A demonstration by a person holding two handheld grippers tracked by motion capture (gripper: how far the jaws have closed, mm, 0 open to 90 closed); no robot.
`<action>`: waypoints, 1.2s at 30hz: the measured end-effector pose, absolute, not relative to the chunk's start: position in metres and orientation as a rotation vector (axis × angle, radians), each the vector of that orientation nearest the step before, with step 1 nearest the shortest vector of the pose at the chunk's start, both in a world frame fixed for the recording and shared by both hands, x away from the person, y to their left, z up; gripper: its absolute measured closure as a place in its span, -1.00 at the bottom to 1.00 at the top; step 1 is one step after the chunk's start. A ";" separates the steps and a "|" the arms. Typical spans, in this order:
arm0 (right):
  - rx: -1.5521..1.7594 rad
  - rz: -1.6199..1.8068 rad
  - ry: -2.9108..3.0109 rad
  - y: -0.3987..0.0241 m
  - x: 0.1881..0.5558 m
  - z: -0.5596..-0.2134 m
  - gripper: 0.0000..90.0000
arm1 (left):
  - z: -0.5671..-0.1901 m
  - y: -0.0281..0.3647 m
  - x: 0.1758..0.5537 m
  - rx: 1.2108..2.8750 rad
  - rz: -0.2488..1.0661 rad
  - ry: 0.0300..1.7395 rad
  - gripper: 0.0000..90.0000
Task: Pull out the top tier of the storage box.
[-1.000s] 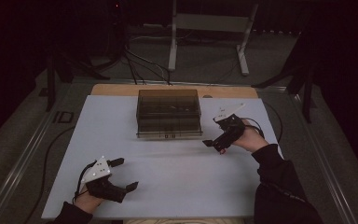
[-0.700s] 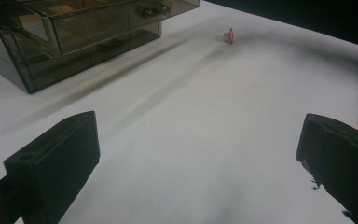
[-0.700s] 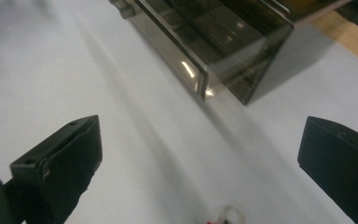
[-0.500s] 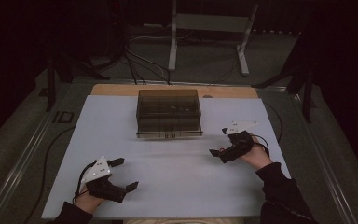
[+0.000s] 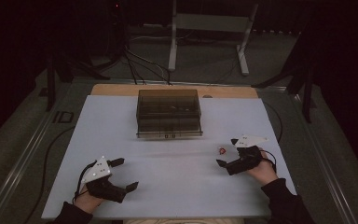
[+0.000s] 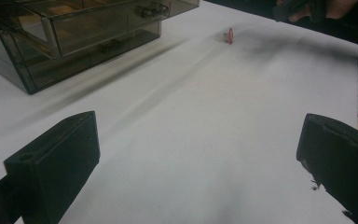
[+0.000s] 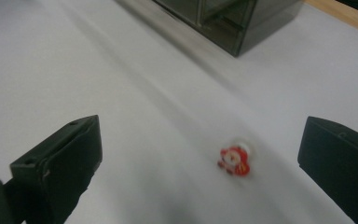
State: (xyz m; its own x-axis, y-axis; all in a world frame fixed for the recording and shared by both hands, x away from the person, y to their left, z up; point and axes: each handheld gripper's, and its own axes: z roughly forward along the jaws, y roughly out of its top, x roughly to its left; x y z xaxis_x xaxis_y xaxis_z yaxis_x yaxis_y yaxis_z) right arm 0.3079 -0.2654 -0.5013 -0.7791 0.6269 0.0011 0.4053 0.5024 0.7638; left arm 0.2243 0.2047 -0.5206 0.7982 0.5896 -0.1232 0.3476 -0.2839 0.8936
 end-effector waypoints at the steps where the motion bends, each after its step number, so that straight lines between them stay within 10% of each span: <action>1: 0.880 1.152 2.466 -0.268 0.305 -0.502 -1.00 | -0.521 0.205 0.224 1.899 0.278 0.709 -1.00; 36: 0.910 1.124 2.415 -0.286 0.268 -0.521 -1.00 | -0.520 0.204 0.223 1.905 0.280 0.706 -1.00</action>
